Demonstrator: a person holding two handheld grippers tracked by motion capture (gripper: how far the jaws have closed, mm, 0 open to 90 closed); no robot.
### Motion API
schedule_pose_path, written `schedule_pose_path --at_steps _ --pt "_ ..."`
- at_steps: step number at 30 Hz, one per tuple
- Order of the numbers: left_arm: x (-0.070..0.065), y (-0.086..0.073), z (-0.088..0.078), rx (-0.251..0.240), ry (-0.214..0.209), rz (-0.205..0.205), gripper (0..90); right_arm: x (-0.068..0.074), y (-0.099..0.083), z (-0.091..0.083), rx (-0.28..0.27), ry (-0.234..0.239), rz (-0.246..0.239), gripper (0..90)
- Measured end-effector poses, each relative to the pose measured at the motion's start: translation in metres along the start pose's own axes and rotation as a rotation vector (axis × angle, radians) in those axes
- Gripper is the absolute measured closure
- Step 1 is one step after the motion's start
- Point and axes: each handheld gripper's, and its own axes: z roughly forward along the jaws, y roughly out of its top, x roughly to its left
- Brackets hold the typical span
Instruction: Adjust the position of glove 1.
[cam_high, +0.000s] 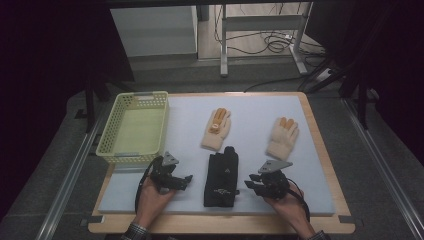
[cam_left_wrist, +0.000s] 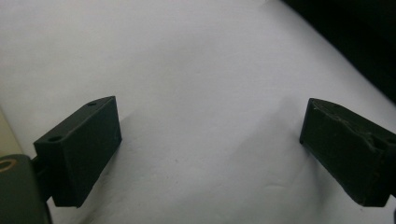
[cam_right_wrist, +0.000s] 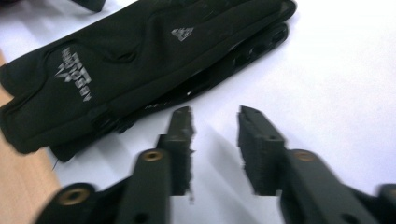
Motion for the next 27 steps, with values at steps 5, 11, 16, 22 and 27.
schedule_pose_path --at_steps 5,11,16,22,27 --pt "0.000 0.000 0.000 0.000 0.000 0.000 5.7 0.011 -0.010 0.002 0.017 0.080 -0.030 84.5" --pt "0.000 0.000 0.000 0.001 -0.001 0.000 5.7 0.022 -0.014 0.008 0.031 0.120 -0.061 88.3" --pt "0.000 0.000 0.000 0.000 -0.002 0.001 5.9 0.027 -0.013 0.012 0.031 0.136 -0.076 88.4" --pt "-0.001 -0.002 -0.005 0.004 0.008 0.025 6.6 0.034 -0.007 0.021 0.028 0.157 -0.085 88.4" --pt "0.003 -0.005 -0.015 0.008 0.006 0.023 5.6 0.041 0.000 0.030 0.028 0.155 -0.093 88.5"
